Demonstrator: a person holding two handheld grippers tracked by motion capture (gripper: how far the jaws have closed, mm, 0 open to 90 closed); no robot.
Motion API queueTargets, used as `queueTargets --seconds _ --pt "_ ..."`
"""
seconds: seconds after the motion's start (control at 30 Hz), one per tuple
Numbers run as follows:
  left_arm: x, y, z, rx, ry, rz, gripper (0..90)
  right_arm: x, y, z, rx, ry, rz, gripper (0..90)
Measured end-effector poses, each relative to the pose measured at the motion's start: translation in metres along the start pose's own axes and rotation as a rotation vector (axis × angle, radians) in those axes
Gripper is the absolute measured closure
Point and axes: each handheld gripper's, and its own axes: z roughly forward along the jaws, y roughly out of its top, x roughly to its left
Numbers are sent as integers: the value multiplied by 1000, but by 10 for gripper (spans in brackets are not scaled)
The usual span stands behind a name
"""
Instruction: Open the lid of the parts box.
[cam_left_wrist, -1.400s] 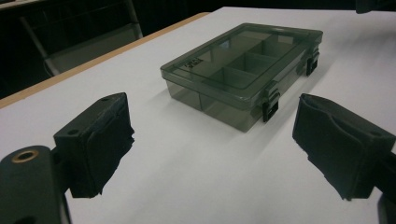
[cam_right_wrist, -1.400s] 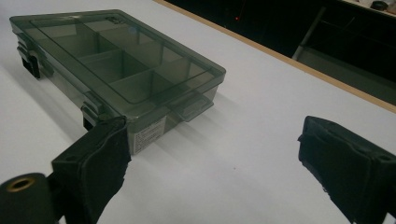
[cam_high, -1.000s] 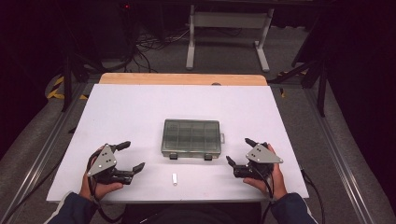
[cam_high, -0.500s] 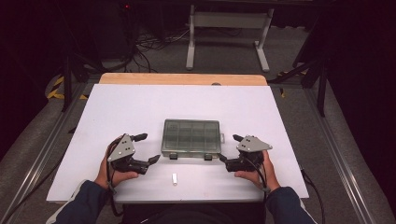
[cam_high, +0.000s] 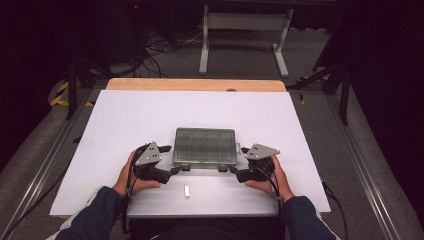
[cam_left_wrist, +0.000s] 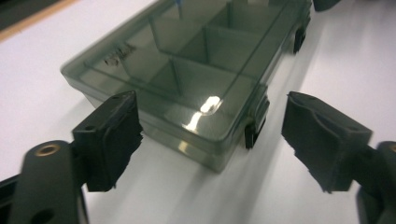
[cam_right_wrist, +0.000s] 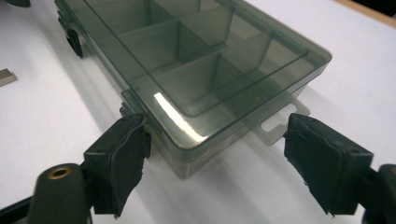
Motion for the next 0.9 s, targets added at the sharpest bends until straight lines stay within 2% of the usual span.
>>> queueTargets --seconds 0.03,0.13,0.27,0.4,0.53,0.57,0.7,0.9 --pt "0 -1 1 13 -5 -1 233 0 -2 1 12 15 3 244" --pt "-2 -4 6 65 -6 18 251 1 -4 2 34 14 -13 274" --pt "0 -7 5 87 -4 14 278 2 -6 5 58 24 -19 346" --pt "3 -10 3 109 -16 3 342 3 -6 5 58 37 -31 425" --pt "2 -11 4 138 -20 12 404 4 -6 3 45 40 -40 473" --pt "2 -10 5 148 -20 18 442 3 -6 2 44 43 -38 492" --pt "1 -10 7 174 -26 26 485 3 -6 2 47 40 -42 503" --pt "1 -9 9 182 -18 31 528 4 -6 0 50 41 -52 506"
